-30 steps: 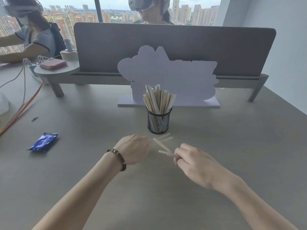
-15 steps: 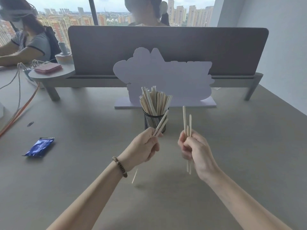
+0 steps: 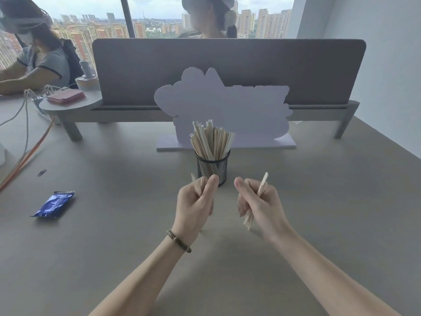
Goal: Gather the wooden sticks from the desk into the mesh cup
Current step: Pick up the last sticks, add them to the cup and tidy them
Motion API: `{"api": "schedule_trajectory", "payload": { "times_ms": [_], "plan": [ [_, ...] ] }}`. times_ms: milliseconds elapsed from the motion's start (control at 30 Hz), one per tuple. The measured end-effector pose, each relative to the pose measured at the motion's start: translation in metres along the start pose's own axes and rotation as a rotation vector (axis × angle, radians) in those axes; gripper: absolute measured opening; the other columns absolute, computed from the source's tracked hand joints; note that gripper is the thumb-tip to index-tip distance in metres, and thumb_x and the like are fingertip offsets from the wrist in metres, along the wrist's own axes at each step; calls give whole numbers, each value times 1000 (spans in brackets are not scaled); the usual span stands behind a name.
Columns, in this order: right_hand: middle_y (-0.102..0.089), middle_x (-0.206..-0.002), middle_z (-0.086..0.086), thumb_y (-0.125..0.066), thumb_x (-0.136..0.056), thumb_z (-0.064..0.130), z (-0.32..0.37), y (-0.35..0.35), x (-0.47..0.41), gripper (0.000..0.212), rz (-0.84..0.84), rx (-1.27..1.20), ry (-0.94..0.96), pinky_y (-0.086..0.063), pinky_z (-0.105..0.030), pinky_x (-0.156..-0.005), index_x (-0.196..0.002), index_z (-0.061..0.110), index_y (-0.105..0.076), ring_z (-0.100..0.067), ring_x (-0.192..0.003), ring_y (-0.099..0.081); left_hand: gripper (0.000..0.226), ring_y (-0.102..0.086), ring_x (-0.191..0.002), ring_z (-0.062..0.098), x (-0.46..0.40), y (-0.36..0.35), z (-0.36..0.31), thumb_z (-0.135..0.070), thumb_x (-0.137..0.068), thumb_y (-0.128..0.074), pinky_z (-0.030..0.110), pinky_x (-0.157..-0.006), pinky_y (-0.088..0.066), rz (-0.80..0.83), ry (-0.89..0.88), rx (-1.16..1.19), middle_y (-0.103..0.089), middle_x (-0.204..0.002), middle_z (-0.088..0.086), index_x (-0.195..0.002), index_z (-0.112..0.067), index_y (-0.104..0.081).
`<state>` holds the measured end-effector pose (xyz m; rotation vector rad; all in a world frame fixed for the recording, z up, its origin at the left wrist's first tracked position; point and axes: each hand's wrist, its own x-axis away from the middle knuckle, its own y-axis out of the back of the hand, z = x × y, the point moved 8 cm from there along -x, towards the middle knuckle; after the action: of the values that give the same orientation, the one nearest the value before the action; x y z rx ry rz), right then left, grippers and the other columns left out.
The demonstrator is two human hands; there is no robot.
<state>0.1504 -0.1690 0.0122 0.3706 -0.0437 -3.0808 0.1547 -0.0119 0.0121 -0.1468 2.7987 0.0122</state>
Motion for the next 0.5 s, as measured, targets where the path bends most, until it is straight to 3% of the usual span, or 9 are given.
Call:
{"api": "schedule_trajectory", "payload": {
  "times_ms": [67, 167, 233, 300, 400, 500],
  "plan": [
    [-40, -42, -2, -61, -95, 43, -4, -2, 1, 58, -2, -11, -27, -34, -30, -49, -52, 13, -37, -21, -43, -37, 65, -30, -37, 18, 2, -2, 4, -33, -97, -58, 30, -44, -31, 14, 21, -39, -37, -40, 10, -56, 6, -27],
    [-25, -47, 6, -60, -88, 58, -10, -2, -1, 59, -7, -111, -105, -17, -23, -42, -55, 22, -28, -13, -43, -18, 64, -20, -41, 15, -1, -3, 2, -36, -94, -60, 23, -41, -19, 11, 13, -20, -23, -47, 14, -59, 1, -21],
    [-23, -52, 9, -57, -84, 71, -11, 0, -4, 57, -1, -159, -91, -15, -22, -43, -58, 23, -38, -11, -47, -15, 62, -18, -50, 16, -2, -2, -3, -41, -88, -61, 24, -45, -19, 3, -4, -5, -18, -55, 19, -61, -3, -21],
    [-26, -55, 7, -54, -80, 78, -10, 1, -6, 61, 19, -266, -41, -17, -21, -44, -74, 17, -53, -11, -48, -15, 49, -19, -52, 15, -2, -1, -2, -39, -88, -57, 24, -46, -20, -6, 18, 49, -20, -59, 16, -62, -7, -30],
    [-35, -61, 4, -44, -92, 59, -19, 4, -10, 50, 6, -374, -57, -24, -24, -52, -93, 11, -58, -11, -53, -26, 39, -20, -51, 11, -3, 1, 7, -42, -91, -45, 22, -46, -19, -20, 90, 175, -25, -59, -4, -74, -7, -51],
    [-45, -65, 5, -41, -94, 39, -28, 10, -13, 34, -29, -301, -66, -30, -25, -57, -92, 11, -61, -10, -58, -37, 40, -27, -55, 16, -4, 4, 7, -40, -99, -36, 24, -51, -28, -44, 27, 97, -31, -62, 3, -90, -6, -54]
  ]
}}
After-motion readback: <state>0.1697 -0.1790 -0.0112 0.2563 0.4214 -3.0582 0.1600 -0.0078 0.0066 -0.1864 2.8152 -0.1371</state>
